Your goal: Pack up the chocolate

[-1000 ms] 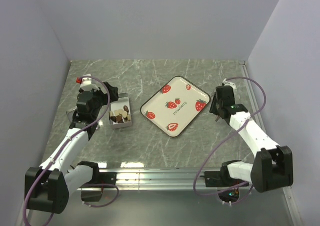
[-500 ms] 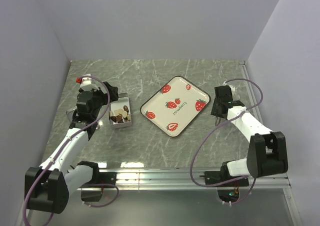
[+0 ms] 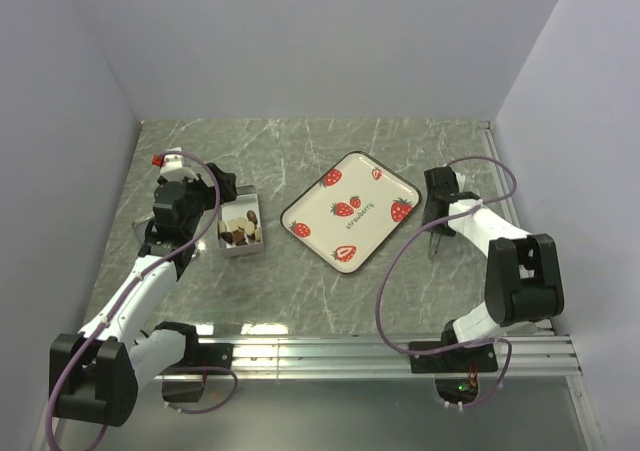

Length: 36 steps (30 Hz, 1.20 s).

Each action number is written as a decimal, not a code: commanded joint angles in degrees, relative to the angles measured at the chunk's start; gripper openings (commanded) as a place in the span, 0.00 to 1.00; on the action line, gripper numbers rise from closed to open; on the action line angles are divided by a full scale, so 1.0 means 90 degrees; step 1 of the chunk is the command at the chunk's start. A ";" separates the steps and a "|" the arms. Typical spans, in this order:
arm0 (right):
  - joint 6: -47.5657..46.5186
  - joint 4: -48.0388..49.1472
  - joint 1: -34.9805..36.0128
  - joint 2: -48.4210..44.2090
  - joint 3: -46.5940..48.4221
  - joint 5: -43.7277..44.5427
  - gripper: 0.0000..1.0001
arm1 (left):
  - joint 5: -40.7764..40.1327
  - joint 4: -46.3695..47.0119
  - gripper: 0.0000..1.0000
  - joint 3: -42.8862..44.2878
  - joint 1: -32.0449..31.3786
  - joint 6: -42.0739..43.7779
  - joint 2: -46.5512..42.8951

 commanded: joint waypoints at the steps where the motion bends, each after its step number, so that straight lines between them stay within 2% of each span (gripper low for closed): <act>1: -0.0007 0.0142 -0.0090 0.0147 0.0365 0.0052 0.47 | 0.0050 0.0147 1.00 0.0268 -0.0026 0.0023 -0.0040; 5: -0.0037 0.0386 -0.0178 0.0196 0.0414 -0.0154 0.49 | 0.0060 0.0147 0.99 0.0297 -0.0026 0.0033 -0.0011; 22: -0.0027 0.0181 -0.0432 0.1182 0.1293 -0.0037 0.53 | 0.0031 0.0098 0.99 0.0307 -0.0026 0.0033 0.0008; 36: -0.0027 0.0054 -0.0432 0.1417 0.1420 -0.0066 0.64 | 0.0012 0.0079 0.99 0.0307 -0.0026 0.0033 -0.0011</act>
